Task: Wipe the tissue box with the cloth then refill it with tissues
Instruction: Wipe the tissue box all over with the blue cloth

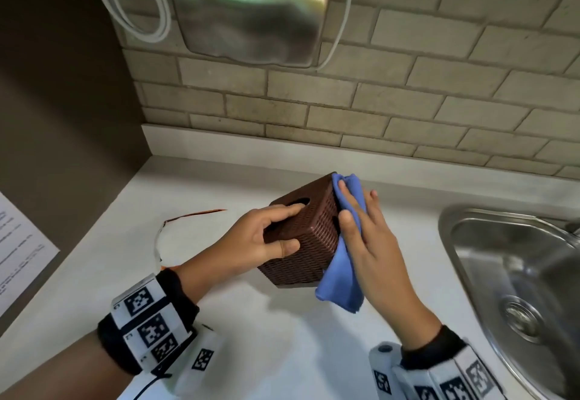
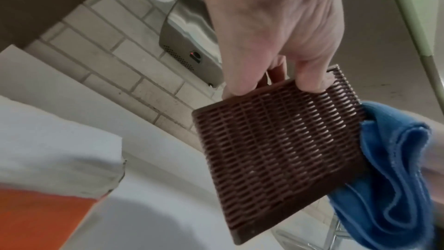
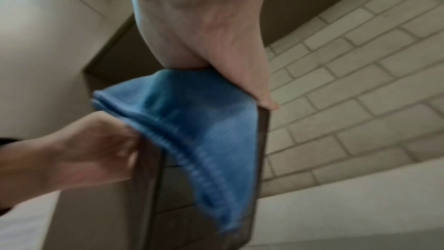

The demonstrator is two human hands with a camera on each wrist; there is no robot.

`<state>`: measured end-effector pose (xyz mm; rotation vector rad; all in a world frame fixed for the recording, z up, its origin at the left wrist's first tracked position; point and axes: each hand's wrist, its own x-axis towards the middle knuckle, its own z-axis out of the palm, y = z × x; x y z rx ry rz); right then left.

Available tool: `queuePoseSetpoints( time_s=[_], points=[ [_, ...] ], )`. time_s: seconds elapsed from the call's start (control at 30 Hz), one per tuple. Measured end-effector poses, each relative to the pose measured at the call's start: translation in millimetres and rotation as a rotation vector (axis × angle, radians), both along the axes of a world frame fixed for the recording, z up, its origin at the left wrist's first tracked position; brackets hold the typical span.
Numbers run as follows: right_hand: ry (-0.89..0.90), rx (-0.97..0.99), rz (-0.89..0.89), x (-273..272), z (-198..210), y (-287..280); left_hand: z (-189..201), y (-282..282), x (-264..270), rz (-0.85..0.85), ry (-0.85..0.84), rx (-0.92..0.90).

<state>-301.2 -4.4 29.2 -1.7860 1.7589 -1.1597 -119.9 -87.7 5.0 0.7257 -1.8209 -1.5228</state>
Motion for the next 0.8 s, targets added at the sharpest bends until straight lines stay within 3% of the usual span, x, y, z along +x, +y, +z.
queuePoseSetpoints(
  time_s=[0.1,0.17,0.27,0.33,0.43,0.53,0.67,0.8],
  points=[
    [0.296,-0.133,0.133,21,-5,15,-3,-2,2,-0.018,0.045,0.044],
    [0.226,-0.047,0.160,11,-8,10,-4,-1,5,-0.023,0.015,0.048],
    [-0.001,0.130,0.032,-22,-2,-19,-5,4,2,-0.025,-0.043,-0.014],
    [0.053,0.119,0.009,-19,0,-21,-4,5,-1,0.001,-0.026,0.003],
    [0.228,-0.009,0.147,16,-1,3,-4,2,0,0.032,0.041,0.053],
    [0.176,0.011,0.212,8,-7,3,-7,4,3,0.029,0.031,0.066],
    [0.083,0.136,0.039,-23,-3,-25,-12,7,-2,0.033,0.029,0.073],
    [0.314,0.012,0.188,16,-3,6,-13,4,3,0.049,0.119,0.162]
  ],
)
